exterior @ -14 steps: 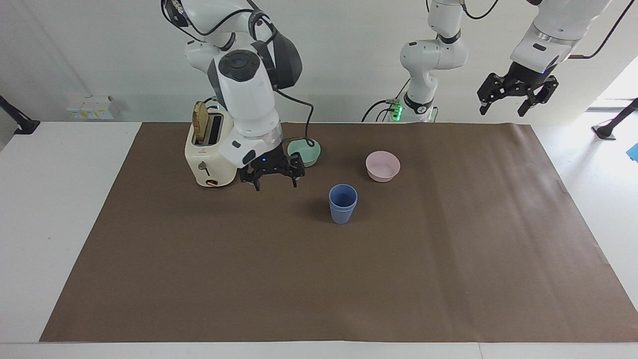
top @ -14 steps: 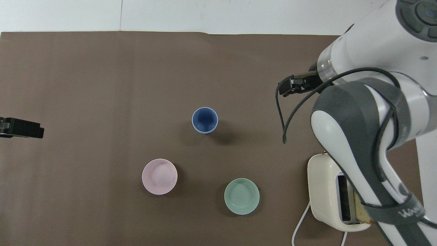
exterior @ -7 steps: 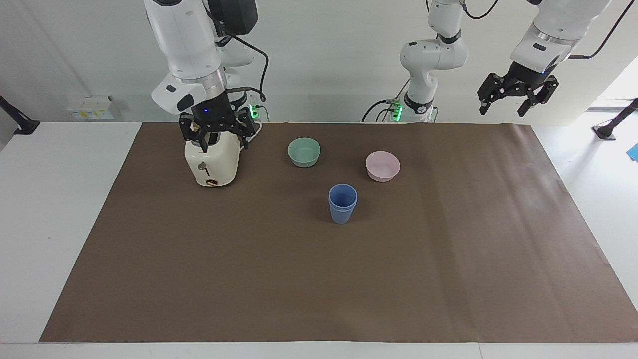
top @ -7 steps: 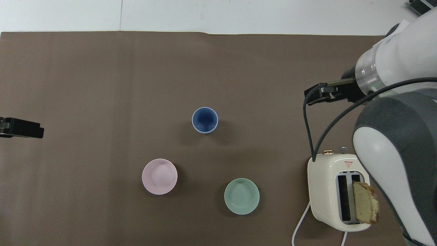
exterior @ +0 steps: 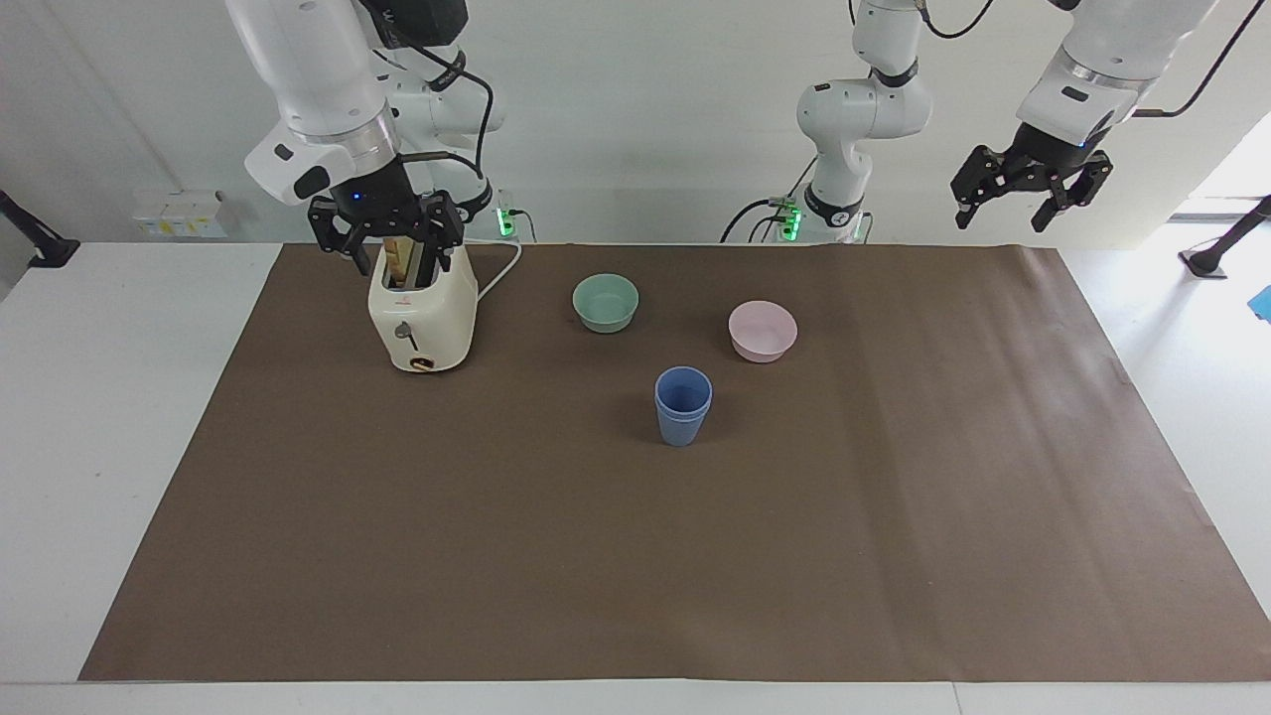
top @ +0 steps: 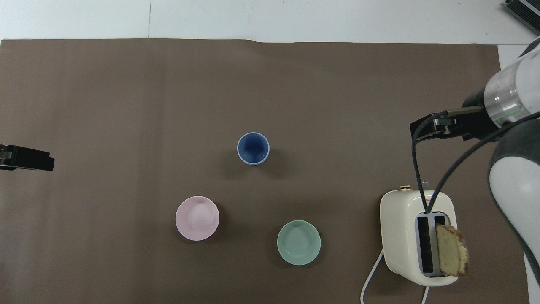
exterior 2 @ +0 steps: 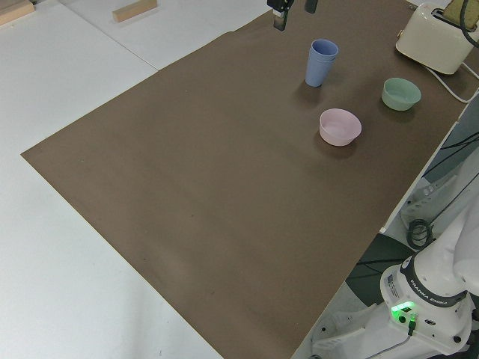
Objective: Stack blue cups with both arms
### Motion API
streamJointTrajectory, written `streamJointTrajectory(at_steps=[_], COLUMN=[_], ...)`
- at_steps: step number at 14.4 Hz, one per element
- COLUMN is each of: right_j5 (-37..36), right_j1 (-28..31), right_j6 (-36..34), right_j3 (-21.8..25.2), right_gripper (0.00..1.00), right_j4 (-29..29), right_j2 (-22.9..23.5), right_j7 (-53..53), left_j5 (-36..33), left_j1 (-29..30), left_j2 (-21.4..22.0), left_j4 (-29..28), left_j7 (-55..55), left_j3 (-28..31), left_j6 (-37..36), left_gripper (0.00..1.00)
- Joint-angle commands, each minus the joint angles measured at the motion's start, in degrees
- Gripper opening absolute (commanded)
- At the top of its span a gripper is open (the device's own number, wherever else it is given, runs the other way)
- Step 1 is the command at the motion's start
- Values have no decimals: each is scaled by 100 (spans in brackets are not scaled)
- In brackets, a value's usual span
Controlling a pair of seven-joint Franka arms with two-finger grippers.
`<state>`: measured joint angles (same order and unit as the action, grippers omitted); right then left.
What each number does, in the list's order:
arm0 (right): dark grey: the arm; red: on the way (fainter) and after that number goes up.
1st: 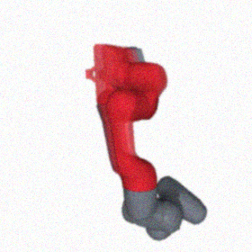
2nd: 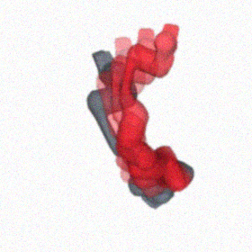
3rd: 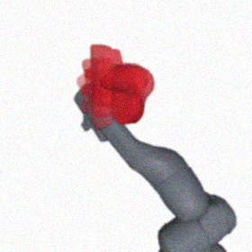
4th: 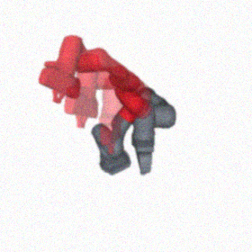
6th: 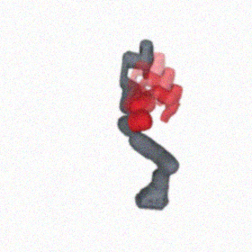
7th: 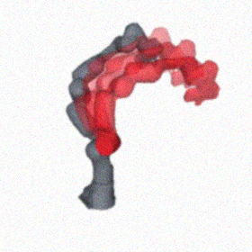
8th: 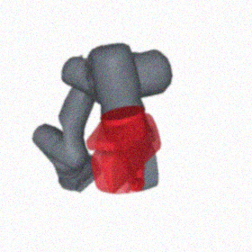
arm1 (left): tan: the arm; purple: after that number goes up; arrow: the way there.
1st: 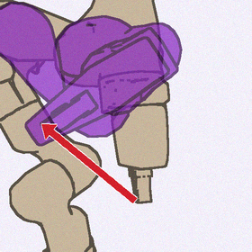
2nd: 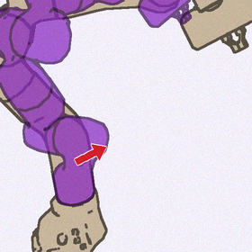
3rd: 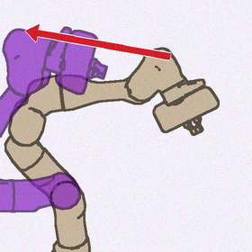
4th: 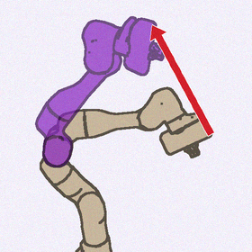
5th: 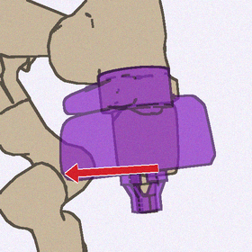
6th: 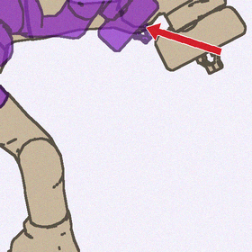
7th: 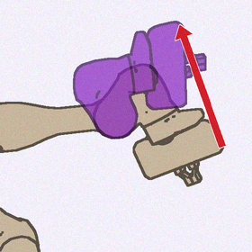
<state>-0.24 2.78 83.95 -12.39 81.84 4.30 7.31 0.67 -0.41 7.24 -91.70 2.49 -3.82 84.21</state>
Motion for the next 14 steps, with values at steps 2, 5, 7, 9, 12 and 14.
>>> streamJointTrajectory(at_steps=[2, 5, 7, 9, 12, 14], right_j5=[218, 121, 129, 121, 138, 138], right_j1=[336, 399, 407, 407, 416, 434], right_j6=[148, 166, 157, 166, 166, 175], right_j3=[-26, -17, -17, -9, -9, -9], right_gripper=[100, 100, 100, 100, 100, 100], right_j4=[474, 465, 465, 465, 456, 456], right_j2=[-395, -386, -386, -386, -377, -377], right_j7=[-290, -705, -678, -626, -634, -634], left_j5=[-102, -102, -102, -102, -102, -102], left_j1=[24, 24, 15, 24, 24, 24], left_j2=[41, 41, 41, 41, 41, 41], left_j4=[30, 30, 30, 30, 30, 30], left_j7=[41, 41, 41, 41, 41, 41], left_j3=[-4, -5, -13, -13, -5, -4], left_j6=[-107, -107, -107, -107, -107, -107], left_gripper=[100, 100, 100, 100, 100, 100])
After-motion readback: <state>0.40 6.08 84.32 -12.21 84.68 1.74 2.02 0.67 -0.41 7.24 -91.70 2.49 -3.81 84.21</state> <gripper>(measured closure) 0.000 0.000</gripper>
